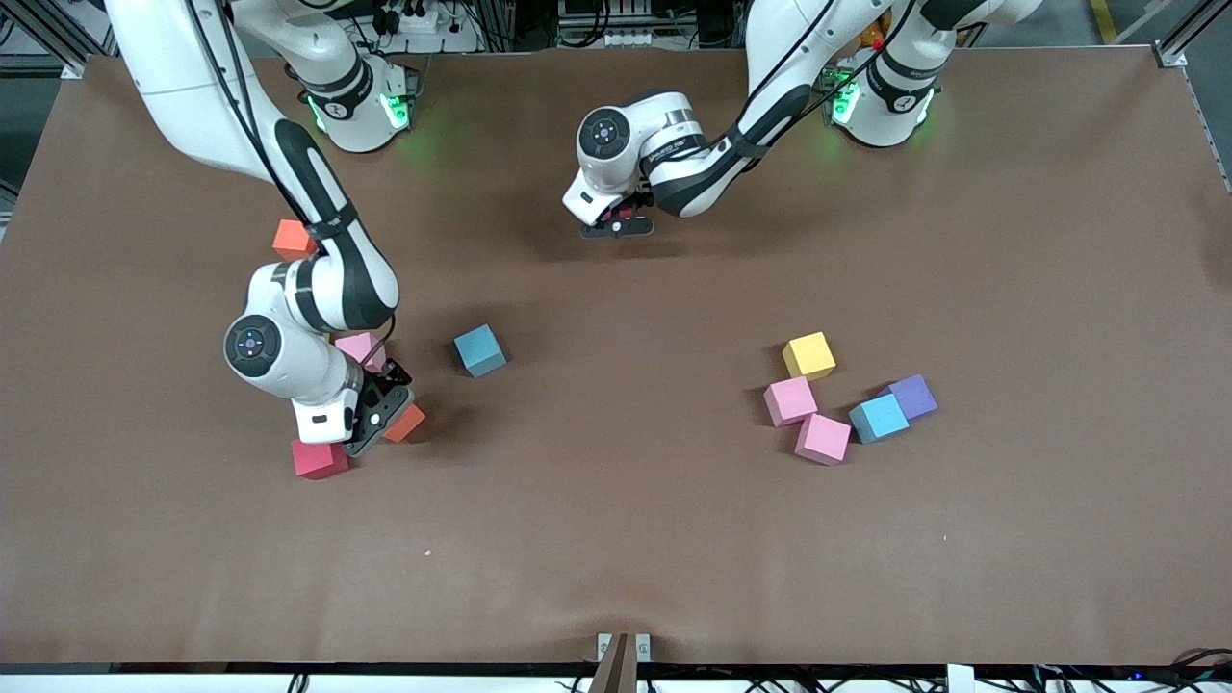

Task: Arrange 11 blocks into digit 3
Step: 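Carry the red cube to mid-table while the right gripper grasps orange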

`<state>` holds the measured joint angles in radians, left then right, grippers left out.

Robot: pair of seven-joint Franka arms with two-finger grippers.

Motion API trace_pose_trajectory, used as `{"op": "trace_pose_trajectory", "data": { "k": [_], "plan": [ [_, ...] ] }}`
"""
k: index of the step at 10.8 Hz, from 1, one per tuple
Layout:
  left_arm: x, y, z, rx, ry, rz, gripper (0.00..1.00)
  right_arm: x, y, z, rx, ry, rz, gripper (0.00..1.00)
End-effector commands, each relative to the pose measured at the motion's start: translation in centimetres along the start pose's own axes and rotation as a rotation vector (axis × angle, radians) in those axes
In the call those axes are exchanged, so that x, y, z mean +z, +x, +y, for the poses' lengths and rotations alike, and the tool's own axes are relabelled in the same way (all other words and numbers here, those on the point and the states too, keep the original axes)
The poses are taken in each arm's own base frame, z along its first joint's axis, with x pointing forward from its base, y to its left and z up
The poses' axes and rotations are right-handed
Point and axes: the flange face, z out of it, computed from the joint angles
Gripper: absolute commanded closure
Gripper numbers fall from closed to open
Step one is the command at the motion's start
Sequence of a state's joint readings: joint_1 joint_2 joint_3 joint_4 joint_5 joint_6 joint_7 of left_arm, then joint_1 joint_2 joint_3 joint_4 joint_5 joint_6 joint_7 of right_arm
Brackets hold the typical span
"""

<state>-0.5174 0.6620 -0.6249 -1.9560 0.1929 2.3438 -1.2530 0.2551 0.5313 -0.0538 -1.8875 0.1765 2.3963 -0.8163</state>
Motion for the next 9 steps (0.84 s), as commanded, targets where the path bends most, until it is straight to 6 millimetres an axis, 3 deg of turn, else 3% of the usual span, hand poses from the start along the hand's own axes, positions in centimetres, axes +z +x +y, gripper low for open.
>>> {"op": "trace_pose_trajectory", "data": {
  "k": [1,3,5,6,7,9],
  "plan": [
    [0.0,0.4,0.4,0.062,0.029,0.045,1.00,-2.8,0.2,-1.0,-0.090,0.028,0.014,0.60],
    [0.0,0.6,0.3,0.083,0.035,0.061,1.00,-4.1,0.8,-1.6,-0.182,0.024,0.037,0.60],
    [0.0,1.0,0.2,0.084,0.033,0.061,1.00,-6.3,1.8,-4.1,-0.223,0.053,0.018,0.60],
    [0.0,1.2,0.1,0.082,0.033,0.060,0.74,-6.8,1.9,-4.6,-0.244,0.058,0.015,0.59],
    [-0.2,1.3,0.0,0.069,0.032,0.061,0.01,-7.0,1.1,-4.3,-0.257,0.061,0.016,0.59],
    [-2.5,2.3,-0.8,0.032,0.042,0.072,0.00,-7.8,0.5,-4.6,-0.336,0.068,0.030,0.59]
  ]
}}
